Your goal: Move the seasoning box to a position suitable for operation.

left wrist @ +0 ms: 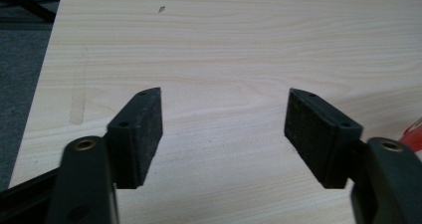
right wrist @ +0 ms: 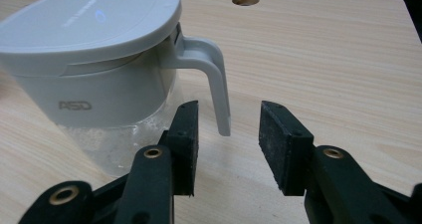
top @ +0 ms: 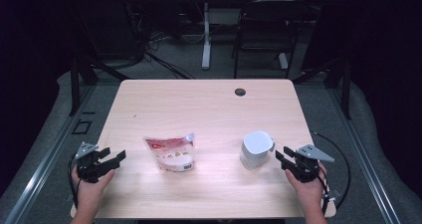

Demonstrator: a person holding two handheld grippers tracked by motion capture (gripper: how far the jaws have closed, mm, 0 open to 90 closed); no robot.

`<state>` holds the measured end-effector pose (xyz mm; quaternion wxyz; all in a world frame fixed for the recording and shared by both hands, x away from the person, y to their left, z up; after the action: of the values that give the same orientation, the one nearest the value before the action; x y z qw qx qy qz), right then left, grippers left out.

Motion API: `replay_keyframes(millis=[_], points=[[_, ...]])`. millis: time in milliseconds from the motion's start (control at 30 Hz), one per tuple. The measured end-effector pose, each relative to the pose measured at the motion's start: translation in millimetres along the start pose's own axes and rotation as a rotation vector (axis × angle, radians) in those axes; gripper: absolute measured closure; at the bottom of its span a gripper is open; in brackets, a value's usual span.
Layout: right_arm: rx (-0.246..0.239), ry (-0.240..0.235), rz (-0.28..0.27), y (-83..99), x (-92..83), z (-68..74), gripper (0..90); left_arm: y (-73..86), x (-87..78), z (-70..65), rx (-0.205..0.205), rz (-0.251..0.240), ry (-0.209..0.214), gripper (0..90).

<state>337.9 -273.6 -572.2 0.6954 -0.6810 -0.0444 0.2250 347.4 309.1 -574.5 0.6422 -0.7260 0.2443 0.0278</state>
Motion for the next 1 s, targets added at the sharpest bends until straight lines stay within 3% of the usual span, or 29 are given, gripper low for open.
replay_keyframes(millis=[200, 300, 333, 367, 467, 700, 833, 900, 1000], points=[[-0.003, -0.011, 0.008, 1.6, 4.6, 0.8, 60.2, 2.0, 3.4, -2.5, 0.007, 0.017, 0.014, 29.4], [-0.009, -0.021, 0.023, 1.3, 8.5, 0.4, 60.5, 2.5, 1.9, -1.4, 0.011, 0.009, 0.024, 35.7], [0.001, -0.027, 0.019, 1.3, 10.5, 0.3, 61.7, 3.1, 1.6, -1.3, 0.007, 0.008, 0.028, 37.9], [0.022, -0.035, 0.024, 1.6, 12.3, 0.4, 62.8, 4.5, 1.3, -1.4, -0.021, 0.015, 0.040, 39.9], [0.021, -0.036, 0.029, 1.3, 15.6, 0.6, 64.1, 4.5, 0.6, -2.0, -0.034, 0.009, 0.049, 44.5], [0.001, -0.049, 0.034, -2.8, 27.2, 3.8, 68.2, 5.2, -2.5, 0.4, -0.011, -0.021, 0.015, 53.7], [-0.054, -0.036, 0.054, -0.9, 31.6, 8.0, 73.2, 6.1, -6.1, 3.4, -0.017, -0.028, 0.004, 56.2], [-0.046, -0.030, 0.052, -1.6, 30.9, 6.6, 80.1, 6.7, -6.6, 3.8, -0.028, -0.031, 0.012, 57.6], [-0.047, -0.037, 0.061, -1.5, 29.2, 5.7, 80.5, 5.5, -6.8, 4.3, -0.022, -0.039, 0.010, 57.6]])
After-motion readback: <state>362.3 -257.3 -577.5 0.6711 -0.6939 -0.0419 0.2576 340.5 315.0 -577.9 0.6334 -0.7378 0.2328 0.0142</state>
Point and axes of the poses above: each handheld gripper's, and its own axes: x roughly forward along the jaws, y roughly out of its underside, z roughly to its left, the point moved 5 cm from there along x, roughly forward along the jaws, and after that the axes turned 14 degrees about -z, right-handed, at the moved point
